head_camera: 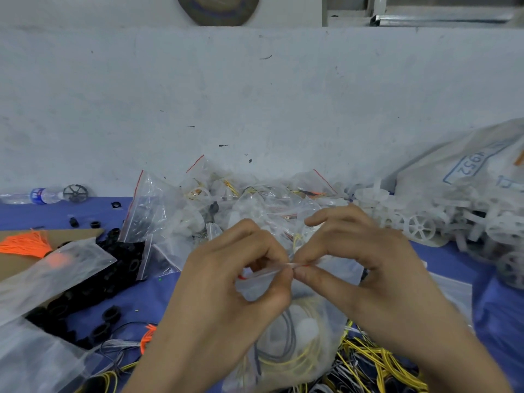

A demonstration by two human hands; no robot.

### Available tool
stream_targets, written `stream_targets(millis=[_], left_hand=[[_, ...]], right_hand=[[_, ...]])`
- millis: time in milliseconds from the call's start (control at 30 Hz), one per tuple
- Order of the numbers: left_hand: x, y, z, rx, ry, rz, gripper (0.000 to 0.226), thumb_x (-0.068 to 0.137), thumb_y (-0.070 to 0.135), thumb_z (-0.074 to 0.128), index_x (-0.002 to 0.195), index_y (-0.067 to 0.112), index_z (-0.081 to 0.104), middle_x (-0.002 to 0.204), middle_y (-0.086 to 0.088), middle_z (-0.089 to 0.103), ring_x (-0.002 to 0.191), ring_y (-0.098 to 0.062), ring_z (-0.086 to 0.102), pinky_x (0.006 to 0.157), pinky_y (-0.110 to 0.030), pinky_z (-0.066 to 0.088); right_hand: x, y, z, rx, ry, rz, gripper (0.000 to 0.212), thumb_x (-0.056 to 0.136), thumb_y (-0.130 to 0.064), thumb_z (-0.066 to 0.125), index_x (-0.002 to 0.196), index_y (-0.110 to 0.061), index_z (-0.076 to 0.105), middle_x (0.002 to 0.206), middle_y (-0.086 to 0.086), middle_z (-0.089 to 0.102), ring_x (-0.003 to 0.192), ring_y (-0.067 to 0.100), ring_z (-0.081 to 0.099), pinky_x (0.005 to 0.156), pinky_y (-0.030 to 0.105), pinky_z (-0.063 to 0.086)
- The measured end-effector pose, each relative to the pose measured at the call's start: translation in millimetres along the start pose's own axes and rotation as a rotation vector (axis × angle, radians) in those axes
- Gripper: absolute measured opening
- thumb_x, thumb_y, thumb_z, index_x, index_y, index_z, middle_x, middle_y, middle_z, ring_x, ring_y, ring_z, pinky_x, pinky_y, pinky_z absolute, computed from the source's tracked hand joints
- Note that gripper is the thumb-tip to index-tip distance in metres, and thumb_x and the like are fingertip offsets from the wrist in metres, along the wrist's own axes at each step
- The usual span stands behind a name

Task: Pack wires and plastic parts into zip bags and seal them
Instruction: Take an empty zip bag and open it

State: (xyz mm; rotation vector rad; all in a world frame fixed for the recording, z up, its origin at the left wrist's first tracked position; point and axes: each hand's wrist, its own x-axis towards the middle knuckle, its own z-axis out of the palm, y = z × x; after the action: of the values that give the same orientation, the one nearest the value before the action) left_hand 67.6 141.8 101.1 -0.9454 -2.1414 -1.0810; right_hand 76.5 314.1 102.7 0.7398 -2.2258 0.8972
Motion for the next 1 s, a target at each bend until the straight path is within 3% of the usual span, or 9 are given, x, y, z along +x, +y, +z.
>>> stream_targets(millis=[233,433,533,667,867,1000], left_hand=[[0,-2,-5,0.091,0.003,0.006,0.014,0.074,0.032,0.051,0.065,0.023,0.057,0.069,0.010,0.050,0.062,-0.007,0.049,0.057,-0.010,0.033],[-4,0,-12,0.260,0.037,0.021,0.016,0.074,0.038,0.053,0.066,0.027,0.062,0.069,0.017,0.053,0.058,-0.002,0.050,0.052,-0.027,0.041],[-3,-1,-14,0.247,0.029,0.023,0.015,0.074,0.037,0.053,0.066,0.028,0.061,0.068,0.018,0.051,0.058,0.000,0.049,0.053,-0.023,0.040],[-5,-4,-12,0.226,0.001,-0.019,0.014,0.073,0.041,0.051,0.065,0.032,0.059,0.067,0.020,0.049,0.059,0.003,0.047,0.053,-0.013,0.036],[-4,-7,-10,0.188,-0.049,-0.013,0.019,0.078,0.042,0.051,0.068,0.030,0.061,0.071,0.019,0.053,0.062,0.003,0.050,0.056,-0.009,0.034],[-3,-9,-9,0.151,-0.037,0.004,0.018,0.079,0.040,0.052,0.067,0.029,0.059,0.069,0.015,0.050,0.061,0.001,0.049,0.057,-0.010,0.034]], right_hand=[[0,2,-6,-0.070,0.004,0.029,0.008,0.080,-0.032,0.064,0.073,-0.032,0.062,0.082,-0.016,0.062,0.102,0.004,0.053,0.087,0.038,0.042],[1,-6,9,-0.139,-0.042,-0.023,0.017,0.085,-0.039,0.050,0.079,-0.031,0.063,0.085,-0.016,0.057,0.103,0.002,0.048,0.096,0.058,0.038],[1,-6,5,-0.088,-0.029,0.031,0.015,0.082,-0.042,0.058,0.077,-0.030,0.064,0.085,-0.017,0.059,0.105,0.001,0.048,0.098,0.059,0.036],[0,-4,4,-0.075,-0.058,0.022,0.007,0.083,-0.031,0.060,0.076,-0.029,0.061,0.085,-0.018,0.059,0.107,0.002,0.047,0.097,0.056,0.036],[-1,1,2,-0.019,-0.037,0.103,0.013,0.077,-0.044,0.067,0.071,-0.034,0.060,0.085,-0.015,0.061,0.109,0.000,0.047,0.102,0.055,0.033],[-3,4,-3,-0.137,-0.007,0.051,0.011,0.081,-0.043,0.059,0.072,-0.038,0.055,0.091,-0.020,0.056,0.108,-0.004,0.044,0.099,0.057,0.036]])
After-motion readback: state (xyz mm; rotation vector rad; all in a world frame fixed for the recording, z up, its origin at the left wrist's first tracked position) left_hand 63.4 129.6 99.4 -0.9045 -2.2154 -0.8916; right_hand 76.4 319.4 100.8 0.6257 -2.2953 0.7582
